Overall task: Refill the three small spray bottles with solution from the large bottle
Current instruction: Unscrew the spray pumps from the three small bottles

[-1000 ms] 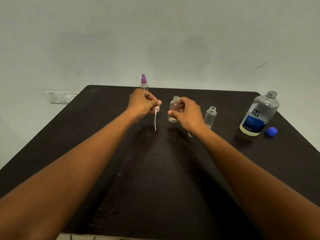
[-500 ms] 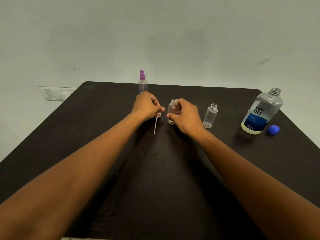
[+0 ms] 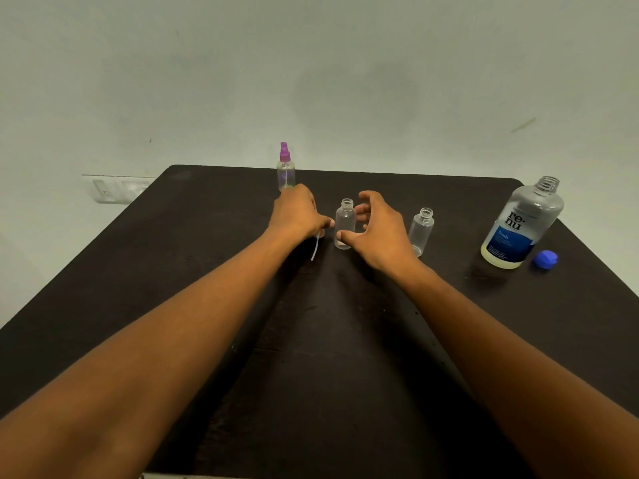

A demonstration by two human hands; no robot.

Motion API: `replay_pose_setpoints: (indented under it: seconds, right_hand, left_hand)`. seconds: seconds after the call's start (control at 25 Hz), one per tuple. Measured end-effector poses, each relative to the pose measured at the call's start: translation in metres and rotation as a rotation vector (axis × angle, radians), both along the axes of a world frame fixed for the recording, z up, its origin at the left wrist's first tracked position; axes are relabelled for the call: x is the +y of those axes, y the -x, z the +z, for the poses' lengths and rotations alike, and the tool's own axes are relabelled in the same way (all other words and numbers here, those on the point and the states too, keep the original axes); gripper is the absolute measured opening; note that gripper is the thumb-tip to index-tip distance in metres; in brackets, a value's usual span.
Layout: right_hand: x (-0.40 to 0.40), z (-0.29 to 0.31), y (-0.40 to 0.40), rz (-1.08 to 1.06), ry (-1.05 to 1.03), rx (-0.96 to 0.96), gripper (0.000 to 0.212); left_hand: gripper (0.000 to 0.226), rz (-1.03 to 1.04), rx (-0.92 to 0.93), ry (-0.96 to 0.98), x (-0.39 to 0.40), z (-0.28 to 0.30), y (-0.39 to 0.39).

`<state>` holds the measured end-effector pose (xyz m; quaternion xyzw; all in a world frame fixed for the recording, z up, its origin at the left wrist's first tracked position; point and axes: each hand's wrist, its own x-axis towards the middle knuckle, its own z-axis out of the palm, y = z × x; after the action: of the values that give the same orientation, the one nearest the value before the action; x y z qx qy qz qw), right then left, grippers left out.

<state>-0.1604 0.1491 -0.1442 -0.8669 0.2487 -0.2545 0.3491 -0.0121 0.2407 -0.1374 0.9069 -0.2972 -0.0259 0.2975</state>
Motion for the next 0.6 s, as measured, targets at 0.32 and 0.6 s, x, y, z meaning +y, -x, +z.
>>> replay_pose_setpoints:
  seconds: [0.32,0.6]
  right_hand:
    - [0.0012,0.0017,0.0028,0.007,-0.016,0.017,0.091]
    - [0.0053,0.0063,0.0063,-0.013,0.002,0.024,0.092]
  left_hand:
    - [0.035,-0.003,-0.002,0.004,0.0036,0.0006,0.0003]
    - [0.038,0.017,0.003,0.007,0.0101,0.0059,0.0051]
